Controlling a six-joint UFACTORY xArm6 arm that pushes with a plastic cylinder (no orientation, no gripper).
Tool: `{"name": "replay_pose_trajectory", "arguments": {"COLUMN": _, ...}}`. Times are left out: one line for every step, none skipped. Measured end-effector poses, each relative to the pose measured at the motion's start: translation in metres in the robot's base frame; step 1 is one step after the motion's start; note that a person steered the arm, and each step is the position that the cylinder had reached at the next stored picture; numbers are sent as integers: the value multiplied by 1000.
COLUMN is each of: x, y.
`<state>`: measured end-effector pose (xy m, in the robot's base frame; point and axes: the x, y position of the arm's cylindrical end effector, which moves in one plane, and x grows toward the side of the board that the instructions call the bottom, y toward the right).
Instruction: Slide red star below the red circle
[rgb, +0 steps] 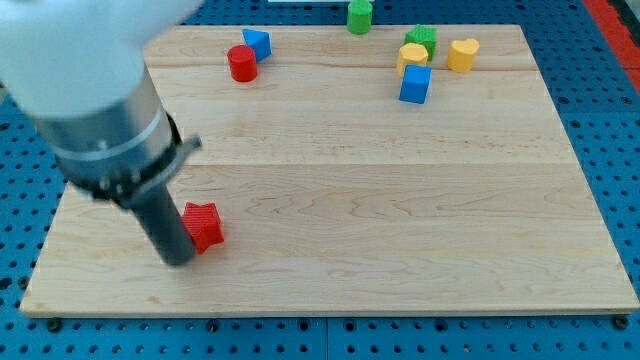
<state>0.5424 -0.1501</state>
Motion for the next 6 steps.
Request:
{"name": "replay_pose_trajectory", "arguments": {"x": -64, "y": 17}}
{"name": "replay_pose_trajectory", "arguments": {"x": -97, "y": 23}}
{"name": "replay_pose_trajectory", "arguments": {"x": -32, "y": 21}}
{"name": "replay_pose_trajectory", "arguments": {"x": -17, "y": 49}}
{"name": "replay_pose_trajectory", "arguments": {"x": -90, "y": 65}}
{"name": "replay_pose_trajectory", "arguments": {"x": -167, "y": 65}}
